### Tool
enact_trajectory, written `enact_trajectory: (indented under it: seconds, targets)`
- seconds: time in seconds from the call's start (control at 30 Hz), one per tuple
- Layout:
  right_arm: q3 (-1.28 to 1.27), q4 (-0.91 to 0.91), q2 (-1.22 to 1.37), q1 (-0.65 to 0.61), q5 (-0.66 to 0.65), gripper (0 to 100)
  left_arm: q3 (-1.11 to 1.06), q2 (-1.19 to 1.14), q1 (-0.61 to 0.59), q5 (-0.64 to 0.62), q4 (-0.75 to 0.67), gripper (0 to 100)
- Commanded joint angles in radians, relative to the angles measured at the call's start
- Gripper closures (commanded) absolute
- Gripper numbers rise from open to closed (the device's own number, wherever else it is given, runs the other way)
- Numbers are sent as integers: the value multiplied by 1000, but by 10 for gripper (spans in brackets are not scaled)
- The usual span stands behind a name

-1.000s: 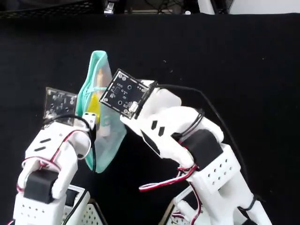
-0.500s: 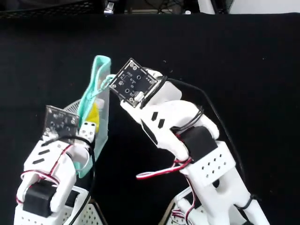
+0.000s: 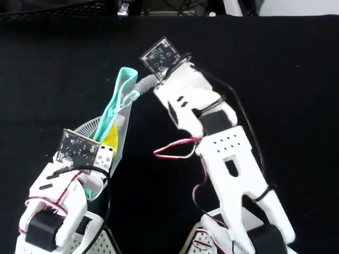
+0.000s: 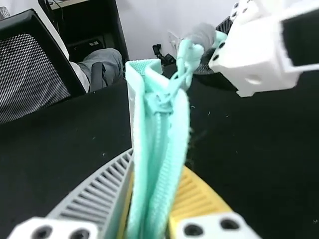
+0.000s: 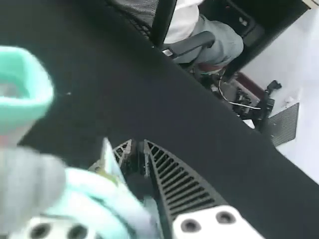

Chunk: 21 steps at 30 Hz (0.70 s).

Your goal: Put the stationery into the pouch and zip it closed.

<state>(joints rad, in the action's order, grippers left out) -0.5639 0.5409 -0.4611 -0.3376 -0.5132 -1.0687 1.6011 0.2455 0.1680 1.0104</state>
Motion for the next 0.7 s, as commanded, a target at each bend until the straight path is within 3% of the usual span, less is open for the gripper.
enact_trajectory:
  seconds: [0.0, 0.17, 0.33, 0.57, 0.67]
  targets:
    - [13, -29, 4, 46, -11, 986, -2, -5, 7, 6, 15, 970]
    - [5, -15, -36, 21, -5, 986, -2, -5, 7, 8, 14, 970]
    - [7, 229, -171, -94, -5, 975, -2, -5, 5, 5, 12, 970]
    - [4, 462, -392, -190, -5, 735, -4, -5, 5, 3, 9, 970]
    - [-28, 470, -447, -259, -5, 743, -7, -5, 2, 3, 9, 970]
